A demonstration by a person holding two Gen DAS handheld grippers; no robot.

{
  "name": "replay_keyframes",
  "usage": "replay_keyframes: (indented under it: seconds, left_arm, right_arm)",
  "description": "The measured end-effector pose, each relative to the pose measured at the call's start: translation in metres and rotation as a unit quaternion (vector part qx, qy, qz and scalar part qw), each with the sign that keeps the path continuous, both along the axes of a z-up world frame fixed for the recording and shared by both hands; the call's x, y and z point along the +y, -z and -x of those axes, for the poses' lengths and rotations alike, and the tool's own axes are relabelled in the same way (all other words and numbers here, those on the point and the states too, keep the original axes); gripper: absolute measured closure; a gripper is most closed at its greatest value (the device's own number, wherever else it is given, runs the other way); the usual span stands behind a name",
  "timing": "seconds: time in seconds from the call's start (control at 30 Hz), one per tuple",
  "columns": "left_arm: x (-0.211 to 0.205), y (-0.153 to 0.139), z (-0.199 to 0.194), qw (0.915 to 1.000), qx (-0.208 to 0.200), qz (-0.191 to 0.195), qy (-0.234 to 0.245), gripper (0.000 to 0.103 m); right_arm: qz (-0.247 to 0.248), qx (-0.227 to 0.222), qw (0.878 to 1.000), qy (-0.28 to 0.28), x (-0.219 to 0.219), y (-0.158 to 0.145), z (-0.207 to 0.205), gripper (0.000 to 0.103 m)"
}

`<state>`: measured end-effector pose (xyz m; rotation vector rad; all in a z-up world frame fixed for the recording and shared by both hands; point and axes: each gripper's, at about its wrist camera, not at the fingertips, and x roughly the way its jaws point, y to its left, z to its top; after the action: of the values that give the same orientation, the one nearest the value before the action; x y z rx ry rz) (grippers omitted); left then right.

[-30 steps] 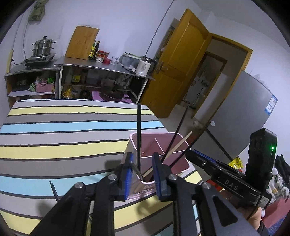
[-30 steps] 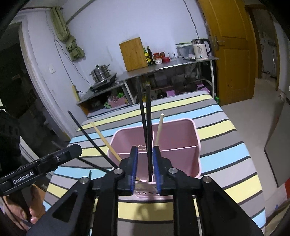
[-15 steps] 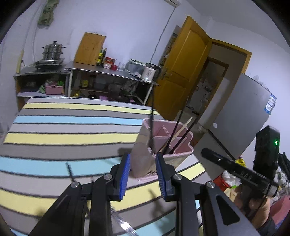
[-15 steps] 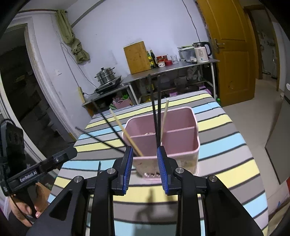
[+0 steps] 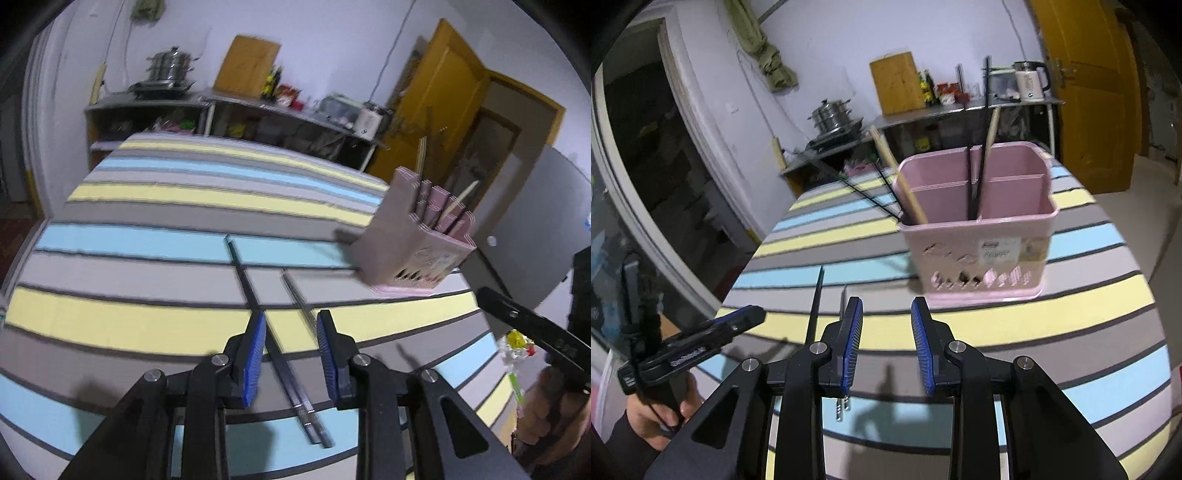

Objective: Organize utensils
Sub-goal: 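Move both tools back down to the remaining chopsticks on the table, then grasp a black chopstick with the left tool while the right tool grasps another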

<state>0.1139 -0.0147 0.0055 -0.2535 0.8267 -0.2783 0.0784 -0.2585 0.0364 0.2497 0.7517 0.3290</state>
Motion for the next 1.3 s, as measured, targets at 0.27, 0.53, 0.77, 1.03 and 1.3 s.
replay_keyframes:
  seconds: [0.27,0.53,0.77,1.03,1.3]
  left_arm:
    - [-0.002,0.038,-0.033,0.9986,0.042,-0.010,-0.032,0.075]
    - [-0.013,0.059,-0.054,0.9970,0.049,-0.038,-0.047,0.075]
    - [-0.020,0.059,-0.047,0.9951,0.034,-0.077,-0.053,0.074]
    - [-0.033,0.059,-0.060,0.9876,0.039,-0.143,-0.051,0.077]
    - [0.008,0.059,-0.045,0.9898,0.047,-0.120,-0.062,0.097]
  right_arm:
    - [0.008,0.021,1.000,-0.022,0.016,0.017,-0.007,0.075]
    - [0.011,0.038,0.999,-0.025,0.020,0.029,-0.017,0.075]
    - [0.007,0.043,0.999,-0.024,0.018,0.033,-0.022,0.075]
    - [0.003,0.045,0.999,-0.020,0.014,0.033,-0.021,0.075]
    - [0.003,0.043,0.999,-0.026,0.017,0.030,-0.018,0.075]
